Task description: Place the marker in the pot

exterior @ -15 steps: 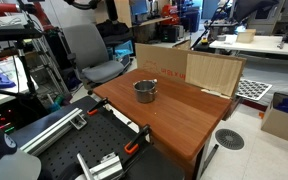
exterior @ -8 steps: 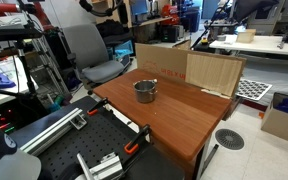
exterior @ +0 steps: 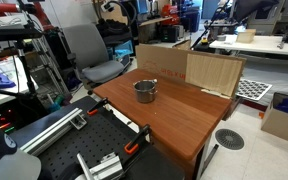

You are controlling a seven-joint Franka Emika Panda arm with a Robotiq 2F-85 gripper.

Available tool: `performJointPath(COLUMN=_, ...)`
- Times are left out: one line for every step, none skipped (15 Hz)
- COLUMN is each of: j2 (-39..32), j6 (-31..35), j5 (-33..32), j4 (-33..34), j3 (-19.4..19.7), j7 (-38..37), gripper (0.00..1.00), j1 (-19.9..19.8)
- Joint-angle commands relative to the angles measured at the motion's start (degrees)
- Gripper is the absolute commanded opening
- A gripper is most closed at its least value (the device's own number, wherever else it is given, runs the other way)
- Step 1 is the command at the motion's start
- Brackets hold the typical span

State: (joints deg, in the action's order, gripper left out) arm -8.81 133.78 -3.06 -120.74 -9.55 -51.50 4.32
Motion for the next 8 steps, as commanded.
performJointPath(j2=-4.9, j6=-0.6, j5=-5.3, j4=4.0, j3=3.8, j7=-4.8, gripper=1.0, j1=3.7)
performJointPath(j2=-6.2, j6=-1.0, j5=-6.5, j4=4.8, j3=4.7, j7=-5.7, gripper=1.0, j1=4.3)
performJointPath(j2=-7.2, j6=-1.3, j5=-7.0, j4=5.3, j3=5.5, j7=-6.5, gripper=1.0, j1=4.9)
performJointPath(j2=-8.3, j6=-1.5, j5=-7.8, j4=5.8, j3=6.3, j7=-7.1, gripper=1.0, j1=5.4)
performJointPath(j2=-9.4, j6=-1.4, j5=-8.5, j4=6.4, j3=7.2, j7=-7.6, gripper=1.0, j1=5.9)
performJointPath(j2=-10.6, j6=-1.3, j5=-9.2, j4=6.9, j3=8.1, j7=-8.3, gripper=1.0, j1=6.3)
performJointPath(j2=-11.6, j6=-1.2, j5=-9.7, j4=7.4, j3=8.9, j7=-8.9, gripper=1.0, j1=6.6)
performJointPath(j2=-12.7, j6=-1.0, j5=-10.3, j4=8.0, j3=9.7, j7=-9.3, gripper=1.0, j1=7.0)
